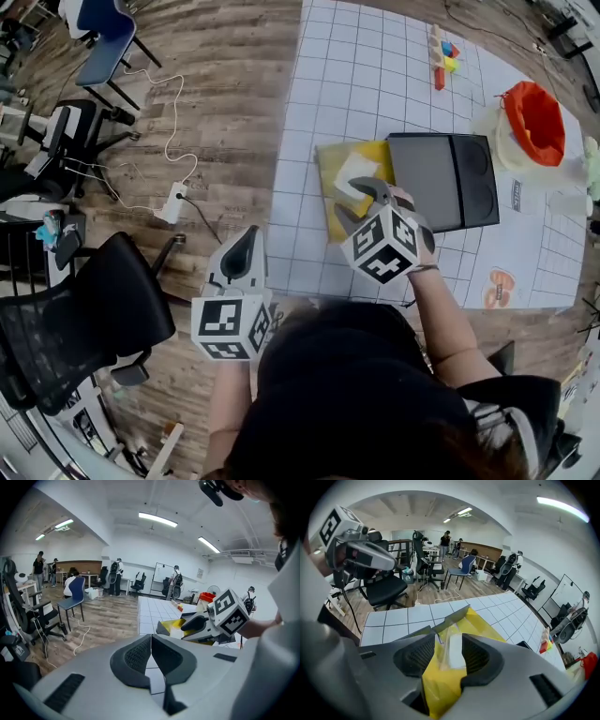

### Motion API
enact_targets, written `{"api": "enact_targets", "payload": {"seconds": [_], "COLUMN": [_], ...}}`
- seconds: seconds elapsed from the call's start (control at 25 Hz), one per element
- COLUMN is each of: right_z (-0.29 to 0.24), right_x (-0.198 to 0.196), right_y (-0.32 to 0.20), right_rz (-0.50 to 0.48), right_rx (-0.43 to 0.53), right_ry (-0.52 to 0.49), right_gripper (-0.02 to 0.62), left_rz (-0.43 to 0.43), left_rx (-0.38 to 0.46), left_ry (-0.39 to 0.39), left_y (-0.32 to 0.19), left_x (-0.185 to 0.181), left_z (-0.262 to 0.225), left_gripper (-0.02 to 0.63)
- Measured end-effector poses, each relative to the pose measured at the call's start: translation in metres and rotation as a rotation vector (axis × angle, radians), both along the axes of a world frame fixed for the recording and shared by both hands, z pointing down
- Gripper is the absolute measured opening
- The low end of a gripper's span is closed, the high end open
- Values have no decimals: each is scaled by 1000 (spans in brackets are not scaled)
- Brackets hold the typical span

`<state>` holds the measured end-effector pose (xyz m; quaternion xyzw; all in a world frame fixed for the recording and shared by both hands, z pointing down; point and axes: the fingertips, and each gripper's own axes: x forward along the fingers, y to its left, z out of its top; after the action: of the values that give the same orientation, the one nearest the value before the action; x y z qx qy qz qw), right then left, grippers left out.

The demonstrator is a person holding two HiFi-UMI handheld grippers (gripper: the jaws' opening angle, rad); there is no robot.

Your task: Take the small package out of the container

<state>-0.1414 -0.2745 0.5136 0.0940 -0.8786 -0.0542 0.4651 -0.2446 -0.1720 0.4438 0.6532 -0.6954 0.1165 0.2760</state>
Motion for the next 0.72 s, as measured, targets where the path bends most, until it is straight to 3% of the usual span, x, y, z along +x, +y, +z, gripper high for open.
{"api": "enact_targets", "payload": {"seconds": [0.44, 0.72], "right_z": [45, 59], "right_x": [-7, -8], "right_y": [-8, -6], "right_rz": [-89, -94], "right_rx": [17, -59], "right_ry": [184, 291], "right_gripper": [166, 145], "left_rz": [7, 34], "left_rx": [-43, -47], "left_ry": [11, 52], "left_y": [-16, -20], "left_x": [-13, -32], "left_z": [21, 27], "left_gripper": [28, 28]}}
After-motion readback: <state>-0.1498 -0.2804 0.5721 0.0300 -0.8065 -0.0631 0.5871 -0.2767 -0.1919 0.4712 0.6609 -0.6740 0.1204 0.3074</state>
